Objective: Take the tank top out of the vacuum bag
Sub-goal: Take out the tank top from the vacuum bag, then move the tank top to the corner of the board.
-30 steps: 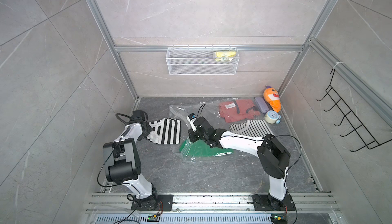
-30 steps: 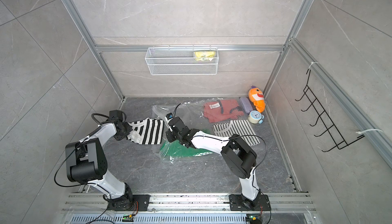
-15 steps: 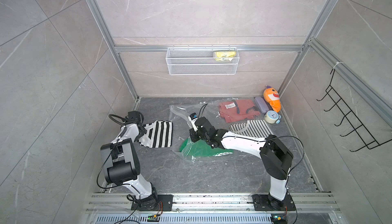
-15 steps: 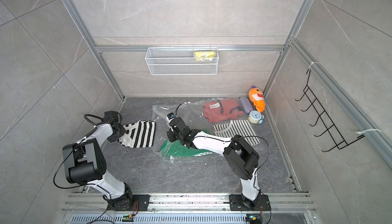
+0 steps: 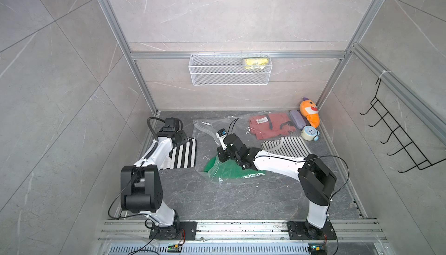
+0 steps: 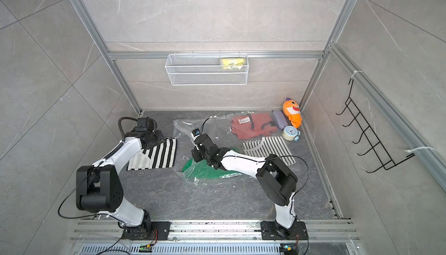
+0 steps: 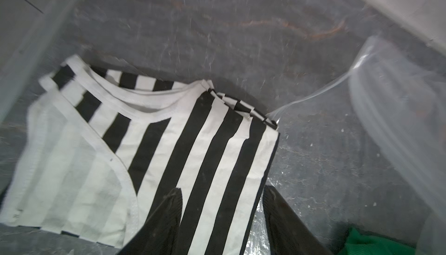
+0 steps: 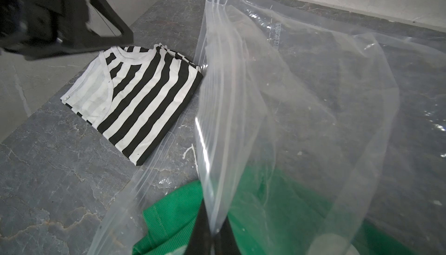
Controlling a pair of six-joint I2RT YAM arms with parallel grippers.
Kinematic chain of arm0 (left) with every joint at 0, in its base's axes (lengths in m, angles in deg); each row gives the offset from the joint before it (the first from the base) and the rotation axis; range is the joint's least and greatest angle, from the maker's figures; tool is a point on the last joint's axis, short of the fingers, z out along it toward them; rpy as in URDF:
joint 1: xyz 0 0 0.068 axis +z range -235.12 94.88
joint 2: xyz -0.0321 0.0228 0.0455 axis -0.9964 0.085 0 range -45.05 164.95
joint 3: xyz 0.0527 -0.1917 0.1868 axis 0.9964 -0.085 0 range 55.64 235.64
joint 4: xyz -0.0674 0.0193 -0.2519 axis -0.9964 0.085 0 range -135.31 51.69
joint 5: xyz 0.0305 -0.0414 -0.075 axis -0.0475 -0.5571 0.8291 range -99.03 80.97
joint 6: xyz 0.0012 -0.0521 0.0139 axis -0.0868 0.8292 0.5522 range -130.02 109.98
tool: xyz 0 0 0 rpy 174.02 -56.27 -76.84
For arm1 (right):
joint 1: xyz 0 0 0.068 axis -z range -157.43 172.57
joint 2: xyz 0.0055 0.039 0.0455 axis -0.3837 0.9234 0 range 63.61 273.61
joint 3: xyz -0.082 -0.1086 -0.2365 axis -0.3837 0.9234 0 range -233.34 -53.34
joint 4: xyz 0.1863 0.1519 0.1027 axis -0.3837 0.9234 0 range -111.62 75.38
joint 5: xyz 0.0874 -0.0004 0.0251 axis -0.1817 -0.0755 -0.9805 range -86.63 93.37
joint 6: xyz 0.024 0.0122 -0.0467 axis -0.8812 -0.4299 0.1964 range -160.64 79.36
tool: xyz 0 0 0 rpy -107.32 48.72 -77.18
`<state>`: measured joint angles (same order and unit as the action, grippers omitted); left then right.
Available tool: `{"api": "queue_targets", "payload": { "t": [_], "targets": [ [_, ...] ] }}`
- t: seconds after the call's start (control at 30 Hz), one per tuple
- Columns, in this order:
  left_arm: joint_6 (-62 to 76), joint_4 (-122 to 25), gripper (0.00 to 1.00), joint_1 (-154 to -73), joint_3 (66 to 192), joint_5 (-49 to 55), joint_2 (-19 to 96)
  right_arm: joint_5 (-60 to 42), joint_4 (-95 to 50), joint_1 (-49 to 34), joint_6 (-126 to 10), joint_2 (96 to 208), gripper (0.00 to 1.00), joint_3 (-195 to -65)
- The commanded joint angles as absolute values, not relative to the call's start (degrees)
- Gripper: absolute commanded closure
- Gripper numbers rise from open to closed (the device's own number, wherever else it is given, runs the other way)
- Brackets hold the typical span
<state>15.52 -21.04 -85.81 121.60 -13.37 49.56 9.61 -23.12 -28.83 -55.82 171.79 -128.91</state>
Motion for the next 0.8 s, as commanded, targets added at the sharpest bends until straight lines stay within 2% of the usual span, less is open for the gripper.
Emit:
{"api": "queue_targets", "payload": {
  "t": [0.0,0.47,0.77],
  "targets": [
    [17.36,-19.18,0.44,-85.12,123.15,-9.11,52.92,10.24,-23.51,-28.24,-55.94,168.76,1.00,-127.37],
    [18.89,-20.46,0.45,-80.12,122.35,-12.95,61.24,10.84,-26.66,-27.12,-56.83,167.53,1.00,-123.99],
    [19.67,-19.46,0.46,-76.24,124.26,-9.86,63.49,14.01,-25.53,-24.04,-58.40,162.82,1.00,-122.58]
  ]
}}
